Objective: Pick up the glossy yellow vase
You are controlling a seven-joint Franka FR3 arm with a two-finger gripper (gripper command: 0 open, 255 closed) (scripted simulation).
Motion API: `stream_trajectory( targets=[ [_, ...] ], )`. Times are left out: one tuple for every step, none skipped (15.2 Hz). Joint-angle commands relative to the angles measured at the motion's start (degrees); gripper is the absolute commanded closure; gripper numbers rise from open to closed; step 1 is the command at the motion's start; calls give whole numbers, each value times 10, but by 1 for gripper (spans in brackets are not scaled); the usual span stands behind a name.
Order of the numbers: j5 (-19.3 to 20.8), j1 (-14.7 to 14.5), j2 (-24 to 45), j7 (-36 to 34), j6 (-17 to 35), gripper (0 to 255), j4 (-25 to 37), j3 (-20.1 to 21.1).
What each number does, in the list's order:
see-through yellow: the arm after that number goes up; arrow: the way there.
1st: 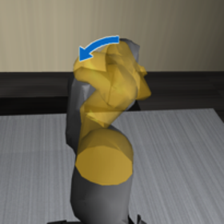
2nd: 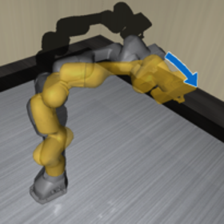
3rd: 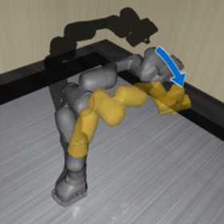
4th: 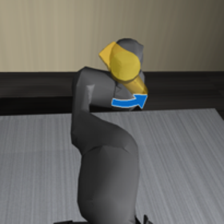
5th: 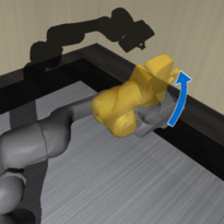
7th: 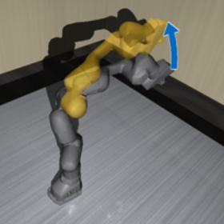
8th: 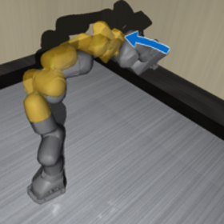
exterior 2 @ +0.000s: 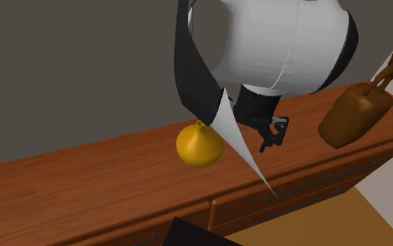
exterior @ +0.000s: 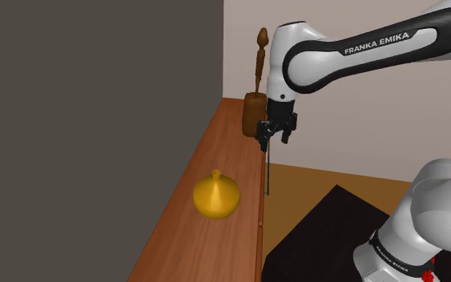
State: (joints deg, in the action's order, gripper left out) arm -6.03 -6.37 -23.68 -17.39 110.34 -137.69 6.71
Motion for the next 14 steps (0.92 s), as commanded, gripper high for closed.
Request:
stream_trajectory(
  targets=[
    [-2,-6,35,-18,28,0,13,15],
    [-2,-8,53,-27,40,0,22,22],
    [-1,-11,72,-37,52,0,32,29],
    [1,-13,91,-47,63,0,42,36],
    [3,-16,111,-57,74,0,53,43],
    [7,-18,131,-67,84,0,65,49],
    [11,-21,150,-77,94,0,77,55],
    [16,-23,171,-88,102,0,91,61],
    [21,-26,191,-99,111,0,105,66],
    [28,-29,211,-110,118,0,119,71],
    [35,-32,232,-121,125,0,135,76],
    [42,-36,253,-132,131,0,151,79],
    [50,-39,274,-143,136,0,168,83],
    [59,-44,295,-155,141,0,185,85]
  ],
)
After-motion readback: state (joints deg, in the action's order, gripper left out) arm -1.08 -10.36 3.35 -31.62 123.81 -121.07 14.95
